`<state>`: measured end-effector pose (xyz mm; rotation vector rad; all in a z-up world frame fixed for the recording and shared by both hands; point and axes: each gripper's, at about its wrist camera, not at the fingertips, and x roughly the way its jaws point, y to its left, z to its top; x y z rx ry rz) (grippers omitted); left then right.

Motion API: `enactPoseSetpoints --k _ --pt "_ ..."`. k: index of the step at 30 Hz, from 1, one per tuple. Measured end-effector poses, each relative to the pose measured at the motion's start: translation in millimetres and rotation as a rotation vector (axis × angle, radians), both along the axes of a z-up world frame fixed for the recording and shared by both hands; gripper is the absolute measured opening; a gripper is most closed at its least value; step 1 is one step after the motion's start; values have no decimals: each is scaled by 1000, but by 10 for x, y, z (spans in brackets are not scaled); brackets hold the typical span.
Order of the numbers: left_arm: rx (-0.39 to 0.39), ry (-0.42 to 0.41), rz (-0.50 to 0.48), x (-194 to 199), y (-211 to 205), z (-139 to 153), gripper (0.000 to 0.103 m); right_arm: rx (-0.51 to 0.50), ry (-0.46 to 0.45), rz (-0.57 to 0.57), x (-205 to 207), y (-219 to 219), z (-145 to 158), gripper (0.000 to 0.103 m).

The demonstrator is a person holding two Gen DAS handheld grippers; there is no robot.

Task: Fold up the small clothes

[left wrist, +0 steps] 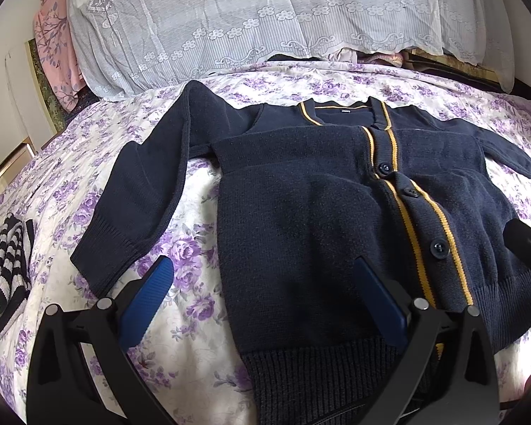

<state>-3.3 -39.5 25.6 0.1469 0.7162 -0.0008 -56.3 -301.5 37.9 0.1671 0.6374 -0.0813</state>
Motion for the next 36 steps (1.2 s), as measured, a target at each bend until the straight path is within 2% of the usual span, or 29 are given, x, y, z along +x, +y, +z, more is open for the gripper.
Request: enactPoseSetpoints --k 26,30,33,36 --pt "-7 24 6 27 -51 -38 99 4 3 -1 0 -11 -12 100" --pt "-4 65 16 89 99 -27 99 21 20 -17 -13 -114 -35 100" --pt "23 77 84 68 451 -6 99 42 30 -54 -75 -300 -60 100" --pt "-60 119 151 47 979 3 99 97 55 -95 -120 -519 -129 100"
